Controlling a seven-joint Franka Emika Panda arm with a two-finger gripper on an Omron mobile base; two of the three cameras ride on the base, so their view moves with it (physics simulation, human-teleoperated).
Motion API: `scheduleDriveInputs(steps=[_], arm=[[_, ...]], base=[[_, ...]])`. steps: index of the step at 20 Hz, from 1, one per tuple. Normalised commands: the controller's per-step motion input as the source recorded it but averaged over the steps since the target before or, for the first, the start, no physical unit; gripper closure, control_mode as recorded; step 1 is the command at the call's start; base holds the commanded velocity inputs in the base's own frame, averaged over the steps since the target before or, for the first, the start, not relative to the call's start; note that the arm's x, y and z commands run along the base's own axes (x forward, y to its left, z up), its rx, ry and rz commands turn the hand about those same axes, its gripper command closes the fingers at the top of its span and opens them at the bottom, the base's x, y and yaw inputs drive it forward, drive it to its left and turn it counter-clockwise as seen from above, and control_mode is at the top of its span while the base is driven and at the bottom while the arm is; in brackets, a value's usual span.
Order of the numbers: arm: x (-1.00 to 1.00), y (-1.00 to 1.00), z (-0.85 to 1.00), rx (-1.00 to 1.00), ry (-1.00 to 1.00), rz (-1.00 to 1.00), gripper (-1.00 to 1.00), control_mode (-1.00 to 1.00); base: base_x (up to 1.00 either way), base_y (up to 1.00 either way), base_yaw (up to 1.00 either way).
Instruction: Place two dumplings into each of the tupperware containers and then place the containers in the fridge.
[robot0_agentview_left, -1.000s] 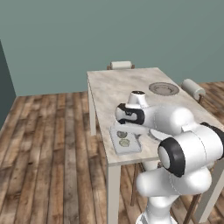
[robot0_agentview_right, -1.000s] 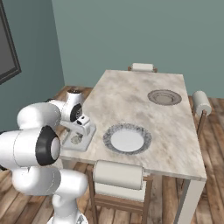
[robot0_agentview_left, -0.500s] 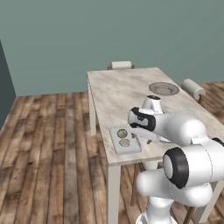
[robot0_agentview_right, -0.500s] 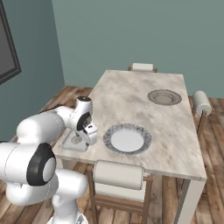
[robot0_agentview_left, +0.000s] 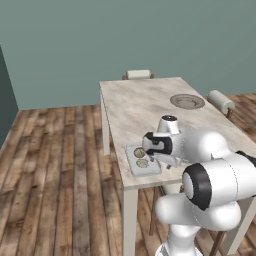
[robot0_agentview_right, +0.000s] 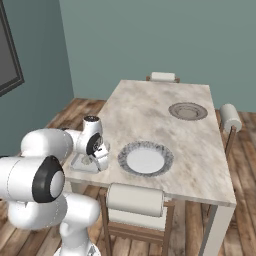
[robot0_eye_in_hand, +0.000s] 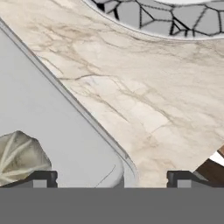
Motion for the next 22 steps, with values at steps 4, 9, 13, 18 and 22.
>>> scheduleDriveInputs(steps=[4,9,13,18,22], arm=[[0.36,-0.09,-0.29,0.00,0.07,-0.02,-1.00,-1.00],[0.38,-0.02,-0.42,0.00,0.06,0.00,-1.00,-1.00],[0.41,0.00,-0.47,0.00,0.00,0.00,-1.00,-1.00],[0.10,-0.05,-0.55,0.00,0.00,0.00,-1.00,-1.00],[-0.42,-0.28,-0.34,0.01,0.00,0.00,-1.00,-1.00]], base=[[0.00,0.00,0.00],[0.00,0.00,0.00],[0.00,0.00,0.00],[0.00,0.00,0.00],[0.00,0.00,0.00]])
